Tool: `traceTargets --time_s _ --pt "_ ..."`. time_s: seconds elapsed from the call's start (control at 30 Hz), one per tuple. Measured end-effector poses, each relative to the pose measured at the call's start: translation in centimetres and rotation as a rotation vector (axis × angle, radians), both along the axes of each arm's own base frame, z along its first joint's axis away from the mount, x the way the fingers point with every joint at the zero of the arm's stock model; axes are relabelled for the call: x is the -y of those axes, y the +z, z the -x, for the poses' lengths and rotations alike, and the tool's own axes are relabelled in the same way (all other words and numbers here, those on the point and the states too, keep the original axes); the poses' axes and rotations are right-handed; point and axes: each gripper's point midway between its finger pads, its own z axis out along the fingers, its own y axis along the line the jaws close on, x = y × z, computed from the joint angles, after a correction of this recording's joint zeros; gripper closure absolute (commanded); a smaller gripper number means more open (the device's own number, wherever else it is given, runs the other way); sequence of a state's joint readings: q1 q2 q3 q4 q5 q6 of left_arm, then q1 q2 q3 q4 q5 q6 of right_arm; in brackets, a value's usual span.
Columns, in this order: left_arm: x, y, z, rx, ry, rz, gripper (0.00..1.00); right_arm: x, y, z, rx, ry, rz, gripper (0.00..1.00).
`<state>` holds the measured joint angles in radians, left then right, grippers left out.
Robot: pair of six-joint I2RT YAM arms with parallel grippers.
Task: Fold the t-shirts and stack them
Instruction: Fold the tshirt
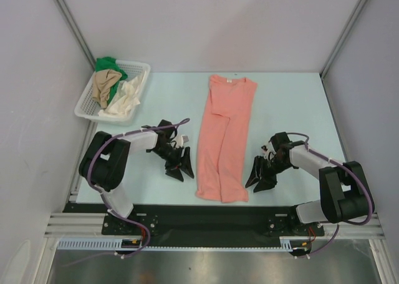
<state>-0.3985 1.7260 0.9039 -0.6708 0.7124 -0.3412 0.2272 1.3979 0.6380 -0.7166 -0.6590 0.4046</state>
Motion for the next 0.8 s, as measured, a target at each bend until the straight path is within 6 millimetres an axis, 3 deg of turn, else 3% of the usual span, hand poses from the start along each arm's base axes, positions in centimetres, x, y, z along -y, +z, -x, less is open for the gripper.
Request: traceTargets --time_s 0.47,0.8 --pt "3.4 -0.9 1.6 -0.047 -0.083 0.036 0.44 -0.6 -1.7 2.8 -0.115 0.012 0.055 0.5" --pt "5.2 -1.1 3.5 -0.05 -0.161 0.044 0.51 -1.5 -2.4 3.0 -0.154 -0.003 0.048 0.53"
